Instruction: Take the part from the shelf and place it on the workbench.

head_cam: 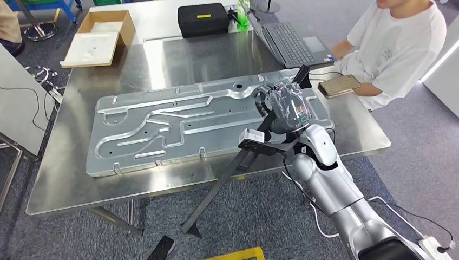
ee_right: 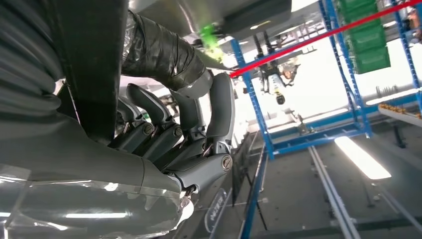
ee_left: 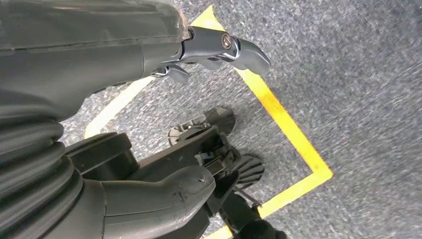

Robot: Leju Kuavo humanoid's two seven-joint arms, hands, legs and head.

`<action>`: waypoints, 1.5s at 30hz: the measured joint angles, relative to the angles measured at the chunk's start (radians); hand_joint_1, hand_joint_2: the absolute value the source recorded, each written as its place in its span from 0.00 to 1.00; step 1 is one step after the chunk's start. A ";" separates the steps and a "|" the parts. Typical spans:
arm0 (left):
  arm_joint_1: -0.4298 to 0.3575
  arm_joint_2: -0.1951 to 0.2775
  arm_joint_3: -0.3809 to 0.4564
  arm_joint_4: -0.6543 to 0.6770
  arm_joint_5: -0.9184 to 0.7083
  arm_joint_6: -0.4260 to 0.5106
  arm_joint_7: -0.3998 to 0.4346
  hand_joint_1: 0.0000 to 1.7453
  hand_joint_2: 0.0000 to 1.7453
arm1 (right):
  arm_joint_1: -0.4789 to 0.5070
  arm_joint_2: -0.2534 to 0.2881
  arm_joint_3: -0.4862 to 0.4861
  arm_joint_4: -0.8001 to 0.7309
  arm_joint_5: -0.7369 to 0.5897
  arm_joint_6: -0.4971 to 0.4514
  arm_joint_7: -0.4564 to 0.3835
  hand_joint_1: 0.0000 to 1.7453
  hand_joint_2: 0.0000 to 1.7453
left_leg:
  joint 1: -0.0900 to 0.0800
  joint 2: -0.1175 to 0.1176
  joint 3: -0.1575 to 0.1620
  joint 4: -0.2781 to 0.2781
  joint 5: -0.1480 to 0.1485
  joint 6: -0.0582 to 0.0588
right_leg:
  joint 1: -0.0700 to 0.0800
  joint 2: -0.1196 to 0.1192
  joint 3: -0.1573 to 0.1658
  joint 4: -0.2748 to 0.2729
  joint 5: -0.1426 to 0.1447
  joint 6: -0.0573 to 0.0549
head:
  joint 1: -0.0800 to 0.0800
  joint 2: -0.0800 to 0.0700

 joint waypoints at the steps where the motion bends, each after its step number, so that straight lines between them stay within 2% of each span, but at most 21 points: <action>1: 0.000 0.000 0.000 0.000 0.001 0.008 0.003 0.00 1.00 | 0.001 -0.001 0.000 0.000 0.003 -0.001 0.002 1.00 1.00 | 0.001 0.000 0.000 -0.001 -0.002 -0.005 | -0.001 0.000 0.001 -0.002 0.001 -0.006 | 0.000 0.000; 3: 0.000 0.000 0.000 0.000 0.003 0.022 0.008 0.00 1.00 | 0.001 -0.003 0.000 -0.001 0.006 -0.004 0.006 1.00 1.00 | 0.004 0.000 -0.011 0.030 -0.027 -0.014 | -0.004 0.001 0.007 -0.009 0.002 -0.020 | 0.000 0.000; 6: 0.001 -0.001 0.000 0.000 0.004 0.029 0.011 0.00 1.00 | 0.003 -0.003 0.000 -0.002 0.007 -0.006 0.008 1.00 1.00 | 0.005 0.000 -0.093 0.209 -0.112 -0.022 | 0.000 0.000 0.013 -0.012 -0.001 -0.033 | -0.002 0.000; 8: 0.003 -0.001 0.000 0.000 0.004 0.030 0.012 0.00 1.00 | 0.007 -0.003 0.000 -0.001 0.009 -0.006 0.009 1.00 1.00 | 0.005 0.000 -0.134 0.280 -0.123 -0.022 | 0.004 0.001 0.015 -0.011 -0.003 -0.036 | -0.002 0.000; 9: 0.004 -0.001 0.000 0.000 0.004 0.030 0.012 0.00 1.00 | 0.008 -0.003 0.000 -0.001 0.012 -0.007 0.010 1.00 1.00 | 0.005 0.000 -0.128 0.261 -0.100 -0.019 | 0.005 0.002 0.016 -0.010 -0.005 -0.037 | -0.002 0.000; 12: 0.003 -0.001 0.000 0.000 0.003 0.030 0.009 0.00 1.00 | 0.009 -0.003 0.000 -0.002 0.034 -0.019 0.016 1.00 1.00 | -0.002 0.020 -0.045 0.072 -0.001 -0.002 | 0.010 -0.001 0.024 -0.008 -0.011 -0.033 | -0.002 0.000; 14: -0.001 -0.001 0.000 0.000 0.001 0.028 0.005 0.00 1.00 | 0.010 -0.004 0.000 -0.002 0.045 -0.030 0.017 1.00 1.00 | -0.009 0.033 -0.018 0.008 0.012 0.008 | 0.014 -0.007 0.025 -0.008 -0.013 -0.026 | -0.001 0.000; 18: -0.002 -0.003 0.000 0.000 -0.002 0.027 0.003 0.00 1.00 | 0.014 -0.006 -0.001 -0.003 0.055 -0.039 0.018 1.00 1.00 | -0.004 0.008 -0.009 -0.013 0.022 0.026 | 0.013 -0.020 0.021 0.007 -0.031 -0.006 | -0.001 0.000; 21: -0.002 -0.004 0.000 0.000 -0.006 0.026 0.003 0.00 1.00 | 0.018 -0.009 -0.002 -0.004 0.058 -0.045 0.019 1.00 1.00 | -0.002 -0.010 -0.007 -0.019 0.027 0.036 | 0.009 -0.008 -0.052 0.164 -0.113 0.005 | -0.001 0.000; 23: -0.001 -0.005 0.000 0.000 -0.006 0.026 0.003 0.00 1.00 | 0.026 -0.009 -0.002 -0.004 0.059 -0.046 0.019 1.00 1.00 | -0.001 -0.027 -0.007 -0.017 0.026 0.036 | 0.005 -0.007 -0.099 0.253 -0.135 0.011 | -0.001 0.000; 25: 0.000 -0.006 0.000 0.000 -0.007 0.025 0.003 0.00 1.00 | 0.030 -0.009 -0.002 -0.004 0.059 -0.046 0.019 1.00 1.00 | 0.000 -0.048 -0.007 -0.012 0.024 0.033 | 0.000 -0.002 -0.078 0.202 -0.084 0.013 | -0.001 0.000; 27: 0.000 -0.007 0.000 0.000 -0.007 0.023 0.003 0.00 1.00 | 0.029 -0.011 -0.003 -0.004 0.060 -0.047 0.019 1.00 1.00 | 0.001 -0.068 -0.010 -0.002 0.018 0.024 | -0.006 0.032 -0.018 0.072 -0.026 0.013 | -0.001 0.000; 29: -0.001 -0.008 0.000 0.000 -0.007 0.022 0.003 0.00 1.00 | 0.030 -0.012 -0.004 -0.004 0.061 -0.048 0.019 1.00 1.00 | 0.001 -0.086 -0.019 0.005 0.016 0.013 | -0.009 0.063 0.013 0.005 -0.011 0.009 | -0.001 0.000; 32: 0.000 -0.008 0.000 0.000 -0.007 0.022 0.002 0.00 1.00 | 0.031 -0.013 -0.004 -0.004 0.062 -0.050 0.019 1.00 1.00 | 0.005 -0.105 -0.026 0.004 0.018 -0.004 | -0.006 0.044 0.018 -0.003 -0.012 -0.007 | -0.001 0.000; 34: 0.001 -0.008 0.000 0.000 -0.008 0.021 0.001 0.00 1.00 | 0.029 -0.013 -0.004 -0.005 0.063 -0.051 0.019 1.00 1.00 | 0.005 -0.072 -0.047 0.048 -0.010 -0.013 | -0.009 0.021 0.025 -0.012 -0.009 -0.022 | -0.004 0.000; 36: 0.000 -0.008 0.000 0.000 -0.008 0.021 0.001 0.00 1.00 | 0.029 -0.012 -0.004 -0.004 0.063 -0.052 0.019 1.00 1.00 | 0.005 -0.027 -0.102 0.164 -0.067 -0.020 | -0.005 -0.002 0.028 -0.015 -0.010 -0.031 | -0.007 0.000; 37: -0.001 -0.008 0.000 0.000 -0.007 0.021 0.001 0.00 1.00 | 0.030 -0.012 -0.004 -0.004 0.063 -0.052 0.019 1.00 1.00 | 0.006 -0.017 -0.132 0.223 -0.089 -0.023 | -0.003 -0.013 0.028 -0.015 -0.011 -0.033 | -0.007 0.000; 39: 0.000 -0.008 0.000 0.000 -0.007 0.021 0.001 0.00 1.00 | 0.032 -0.013 -0.004 -0.004 0.063 -0.052 0.018 1.00 1.00 | 0.006 -0.010 -0.153 0.261 -0.085 -0.024 | 0.000 -0.029 0.029 -0.014 -0.013 -0.033 | -0.007 0.000; 42: 0.001 -0.007 0.000 0.000 -0.006 0.023 0.001 0.00 1.00 | 0.031 -0.011 -0.008 -0.004 0.058 -0.055 0.017 1.00 1.00 | 0.003 -0.004 -0.068 0.096 0.002 -0.013 | 0.003 -0.043 0.031 -0.012 -0.017 -0.029 | -0.008 0.000; 43: 0.000 -0.007 0.000 0.000 -0.005 0.023 0.001 0.00 1.00 | 0.031 -0.010 -0.010 -0.004 0.056 -0.055 0.017 1.00 1.00 | 0.001 -0.002 -0.040 0.043 0.018 -0.008 | 0.005 -0.045 0.031 -0.011 -0.018 -0.025 | -0.008 0.000; 45: 0.000 -0.007 0.000 0.000 -0.003 0.023 0.001 0.00 1.00 | 0.031 -0.007 -0.012 -0.004 0.051 -0.056 0.017 1.00 1.00 | -0.005 0.000 -0.021 0.003 0.019 -0.001 | 0.007 -0.048 0.031 -0.012 -0.016 -0.016 | -0.007 0.000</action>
